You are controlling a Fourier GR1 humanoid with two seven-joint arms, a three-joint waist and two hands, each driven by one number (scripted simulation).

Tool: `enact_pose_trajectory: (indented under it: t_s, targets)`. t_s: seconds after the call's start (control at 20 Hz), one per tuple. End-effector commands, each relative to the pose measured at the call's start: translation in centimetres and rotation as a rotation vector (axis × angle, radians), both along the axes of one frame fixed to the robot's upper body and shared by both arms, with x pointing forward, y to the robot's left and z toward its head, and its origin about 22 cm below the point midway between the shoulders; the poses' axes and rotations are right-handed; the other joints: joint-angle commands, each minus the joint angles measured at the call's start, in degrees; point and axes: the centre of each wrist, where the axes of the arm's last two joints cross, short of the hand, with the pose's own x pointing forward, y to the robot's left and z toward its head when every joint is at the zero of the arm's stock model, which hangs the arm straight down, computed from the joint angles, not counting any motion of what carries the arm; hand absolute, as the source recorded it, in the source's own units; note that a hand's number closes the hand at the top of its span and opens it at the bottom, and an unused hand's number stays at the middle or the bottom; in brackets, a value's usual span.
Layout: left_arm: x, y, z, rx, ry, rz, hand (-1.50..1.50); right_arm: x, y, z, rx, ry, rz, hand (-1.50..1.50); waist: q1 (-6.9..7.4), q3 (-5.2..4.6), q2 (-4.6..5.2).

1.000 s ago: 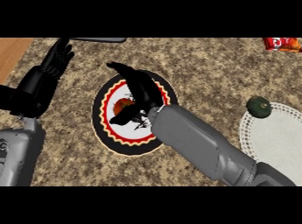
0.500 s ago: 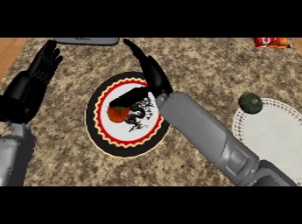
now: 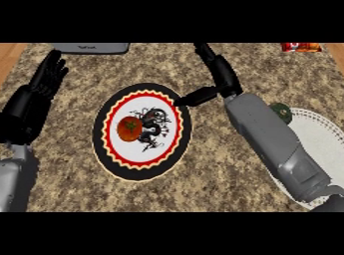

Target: Pick the tomato from the placemat and place it in the plate

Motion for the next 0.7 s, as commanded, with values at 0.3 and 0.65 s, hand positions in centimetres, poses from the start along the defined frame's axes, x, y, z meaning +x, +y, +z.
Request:
enact_pose_trajectory:
  t_s: [0.3, 0.65]
  targets:
    - [0.3, -0.1, 0.9, 0.008, -0.011, 0.009, 0.0, 1.2, -9.9, -1.0, -0.036, -0.037, 0.007, -1.5, -0.22, 0.0, -0.03]
    - [-1.6, 2.0, -0.9, 0.014, -0.008, -0.005, 0.0, 1.1, -11.7, -1.4, -0.054, -0.053, 0.028, -1.5, 0.09, -0.01, -0.05]
